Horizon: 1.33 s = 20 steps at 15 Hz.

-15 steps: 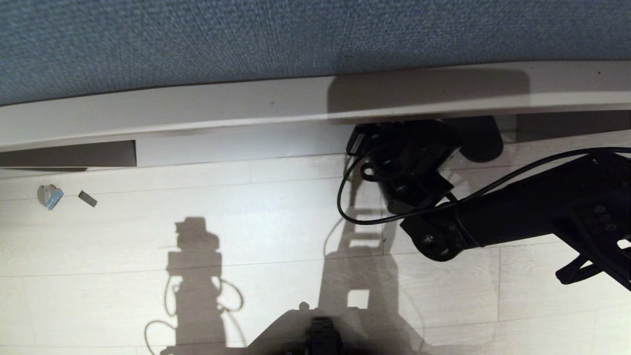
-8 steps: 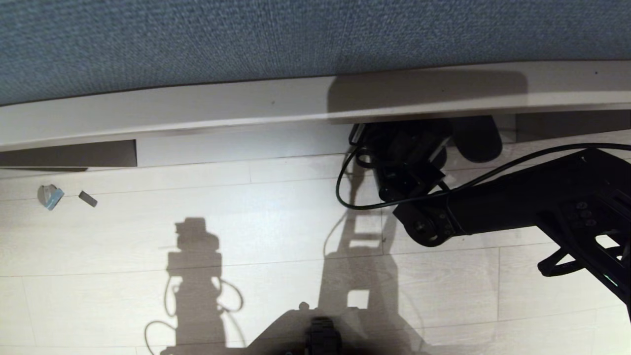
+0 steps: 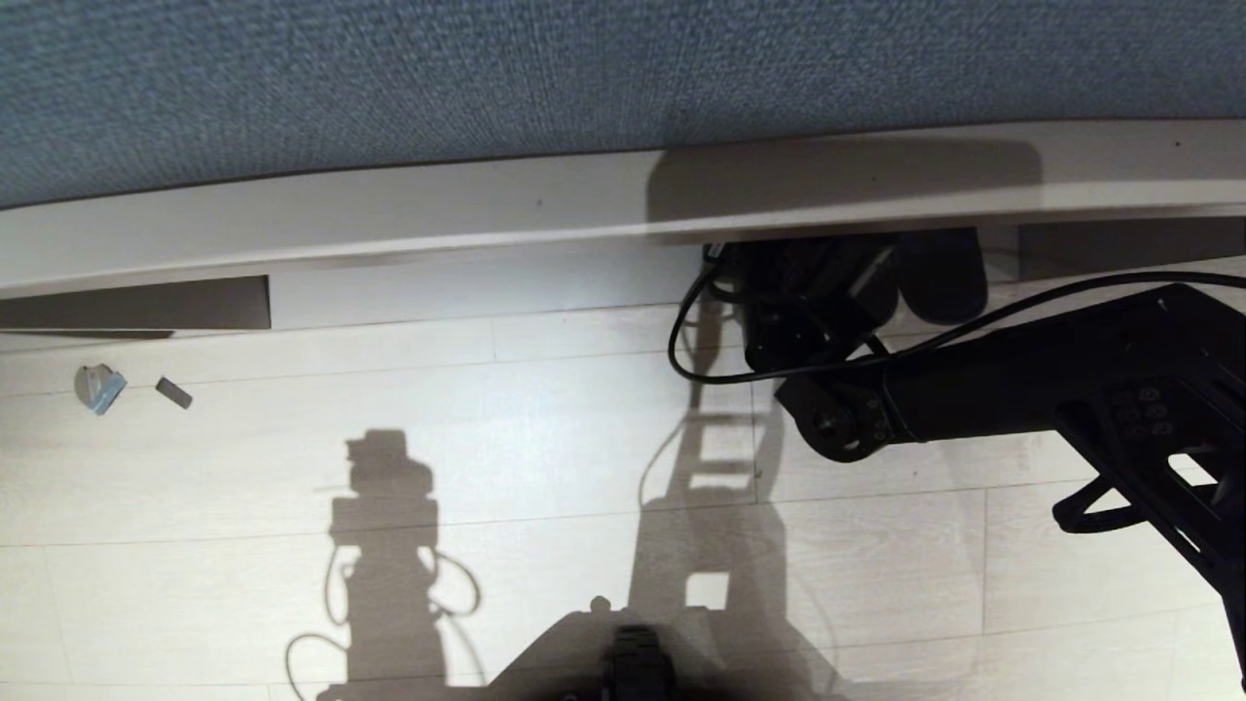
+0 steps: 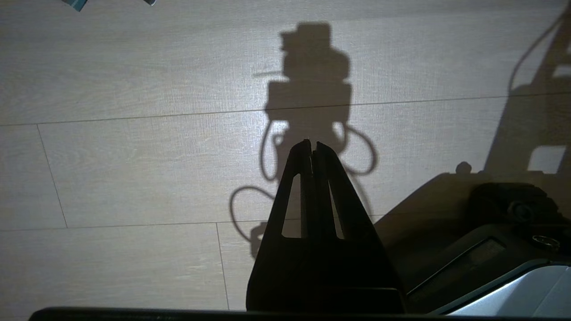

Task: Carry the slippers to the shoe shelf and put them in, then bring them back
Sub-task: Pick up the slippers in the shoe cabinet

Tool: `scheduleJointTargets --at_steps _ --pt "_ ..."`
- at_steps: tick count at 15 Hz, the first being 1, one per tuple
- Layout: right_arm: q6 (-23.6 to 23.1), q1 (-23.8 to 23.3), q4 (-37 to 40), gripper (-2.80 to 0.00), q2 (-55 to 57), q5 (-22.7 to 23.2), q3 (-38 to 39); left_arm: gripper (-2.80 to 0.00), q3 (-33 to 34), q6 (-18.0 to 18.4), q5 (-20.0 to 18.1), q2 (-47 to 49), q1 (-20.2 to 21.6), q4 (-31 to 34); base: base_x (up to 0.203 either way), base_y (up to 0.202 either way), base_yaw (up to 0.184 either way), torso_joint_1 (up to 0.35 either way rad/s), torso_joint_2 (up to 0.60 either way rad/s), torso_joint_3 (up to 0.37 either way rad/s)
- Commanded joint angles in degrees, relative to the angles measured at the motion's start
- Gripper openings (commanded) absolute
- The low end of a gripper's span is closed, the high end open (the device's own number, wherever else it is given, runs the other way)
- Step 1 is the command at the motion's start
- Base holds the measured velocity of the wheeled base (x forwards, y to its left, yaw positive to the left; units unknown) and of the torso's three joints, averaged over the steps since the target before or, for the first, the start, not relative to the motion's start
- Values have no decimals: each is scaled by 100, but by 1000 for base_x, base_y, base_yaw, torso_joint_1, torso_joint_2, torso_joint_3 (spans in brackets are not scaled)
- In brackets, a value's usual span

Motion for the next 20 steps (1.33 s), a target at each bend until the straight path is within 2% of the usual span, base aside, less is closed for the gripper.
scheduleJointTargets --at_steps 1,5,10,16,20 --pt "0 6 -40 -280 -6 -60 -27 -280 0 -1 4 4 2 -2 0 0 0 0 0 0" --pt "-9 10 -48 -280 -78 -187 -1 -280 0 -1 4 4 2 -2 0 0 0 0 0 0" --pt "13 326 -73 -280 -463 105 229 -280 0 17 0 2 2 -2 0 0 0 0 0 0" --pt "-73 631 -323 -280 -1010 338 1618 -280 0 17 -5 4 2 -2 0 0 0 0 0 0" --pt "-586 765 -489 -280 -1840 495 2901 -280 0 17 -5 4 2 -2 0 0 0 0 0 0"
